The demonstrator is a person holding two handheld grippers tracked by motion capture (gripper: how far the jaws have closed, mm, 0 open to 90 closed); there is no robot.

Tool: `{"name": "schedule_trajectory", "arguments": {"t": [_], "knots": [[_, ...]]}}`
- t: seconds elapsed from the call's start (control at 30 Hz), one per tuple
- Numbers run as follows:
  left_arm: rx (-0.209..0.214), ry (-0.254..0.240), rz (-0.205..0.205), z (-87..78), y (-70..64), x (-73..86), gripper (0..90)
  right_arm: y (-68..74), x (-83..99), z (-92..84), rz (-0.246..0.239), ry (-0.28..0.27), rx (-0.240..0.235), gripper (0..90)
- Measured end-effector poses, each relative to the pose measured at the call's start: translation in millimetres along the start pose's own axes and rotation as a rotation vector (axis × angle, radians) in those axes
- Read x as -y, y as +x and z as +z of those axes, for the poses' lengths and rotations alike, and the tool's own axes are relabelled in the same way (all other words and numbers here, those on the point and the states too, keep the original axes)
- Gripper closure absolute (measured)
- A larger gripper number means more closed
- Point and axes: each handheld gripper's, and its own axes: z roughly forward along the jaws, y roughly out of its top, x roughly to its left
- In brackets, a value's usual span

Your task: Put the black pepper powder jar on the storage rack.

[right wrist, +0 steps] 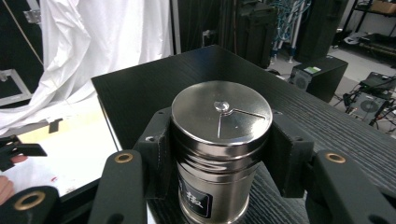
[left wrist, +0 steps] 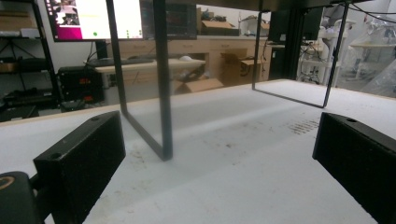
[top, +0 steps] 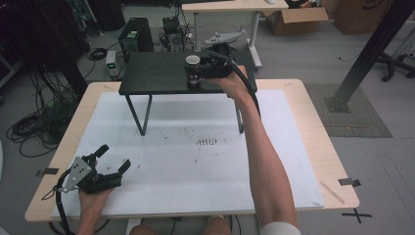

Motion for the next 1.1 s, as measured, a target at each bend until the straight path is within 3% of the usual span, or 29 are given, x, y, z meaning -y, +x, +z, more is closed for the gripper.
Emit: {"name": "schedule_trajectory", "arguments": {"t": [1.1], "knots": [[0.000, 0.001, -0.002, 0.1, 0.1, 0.0, 2.8, -1.2, -0.5, 0.2, -0.021, 0.002, 0.008, 46.1]]}}
